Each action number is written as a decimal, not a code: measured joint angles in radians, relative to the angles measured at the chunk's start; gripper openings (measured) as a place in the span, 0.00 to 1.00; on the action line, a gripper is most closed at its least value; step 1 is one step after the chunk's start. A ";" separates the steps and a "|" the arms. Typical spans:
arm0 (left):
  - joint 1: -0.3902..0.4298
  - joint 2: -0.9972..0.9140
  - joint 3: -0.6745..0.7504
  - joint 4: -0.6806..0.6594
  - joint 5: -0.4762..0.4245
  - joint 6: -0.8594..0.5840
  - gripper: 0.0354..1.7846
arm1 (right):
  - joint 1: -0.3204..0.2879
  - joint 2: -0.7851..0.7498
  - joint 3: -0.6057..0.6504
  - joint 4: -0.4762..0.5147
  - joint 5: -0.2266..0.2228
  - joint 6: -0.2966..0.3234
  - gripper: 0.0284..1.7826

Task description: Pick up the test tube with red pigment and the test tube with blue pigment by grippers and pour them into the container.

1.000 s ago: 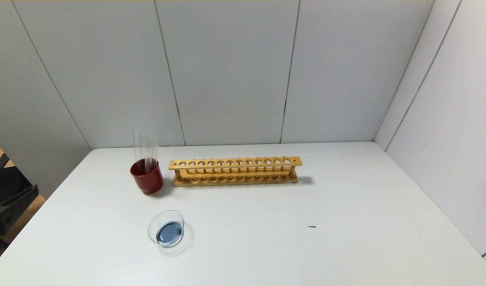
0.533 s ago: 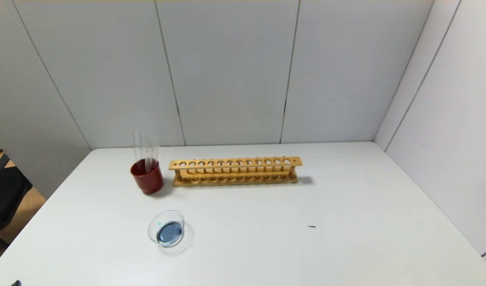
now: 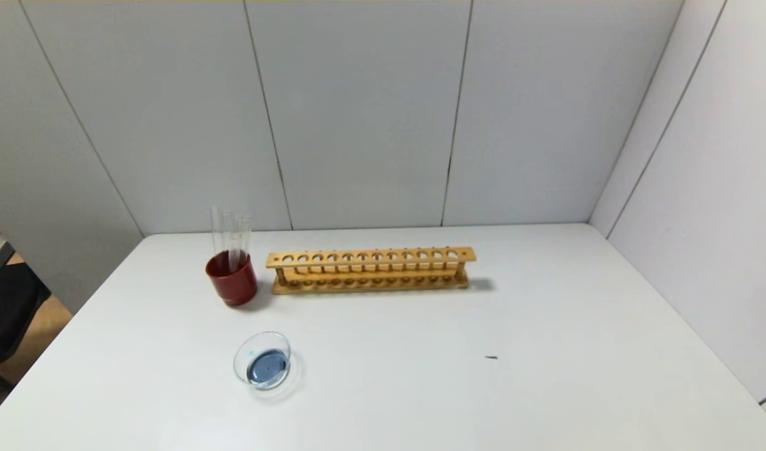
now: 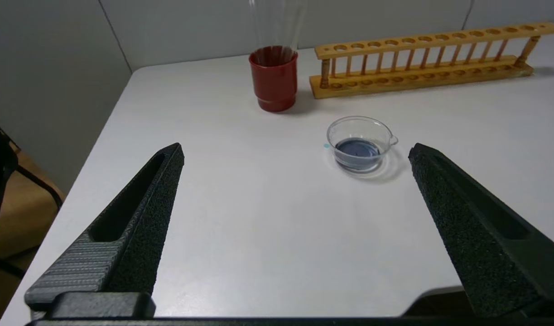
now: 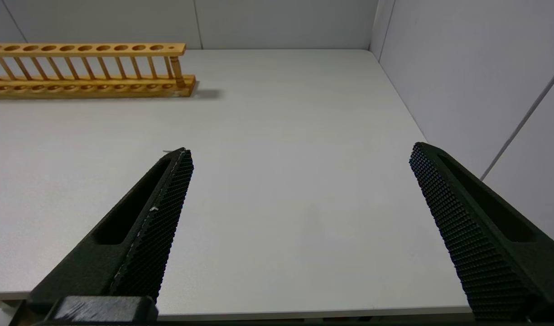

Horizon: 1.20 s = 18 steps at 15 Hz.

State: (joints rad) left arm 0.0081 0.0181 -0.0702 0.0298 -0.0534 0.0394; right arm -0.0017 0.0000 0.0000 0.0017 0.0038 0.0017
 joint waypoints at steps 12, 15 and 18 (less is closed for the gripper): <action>-0.001 -0.020 0.070 -0.028 0.049 -0.032 0.98 | 0.000 0.000 0.000 0.000 0.000 0.000 0.98; -0.001 -0.020 0.070 -0.028 0.049 -0.032 0.98 | 0.000 0.000 0.000 -0.002 0.000 -0.003 0.98; -0.001 -0.020 0.070 -0.029 0.049 -0.032 0.98 | 0.000 0.000 0.000 -0.001 0.000 -0.002 0.98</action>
State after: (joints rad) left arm 0.0072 -0.0019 0.0000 0.0009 -0.0047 0.0072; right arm -0.0017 0.0000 0.0000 0.0009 0.0038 -0.0004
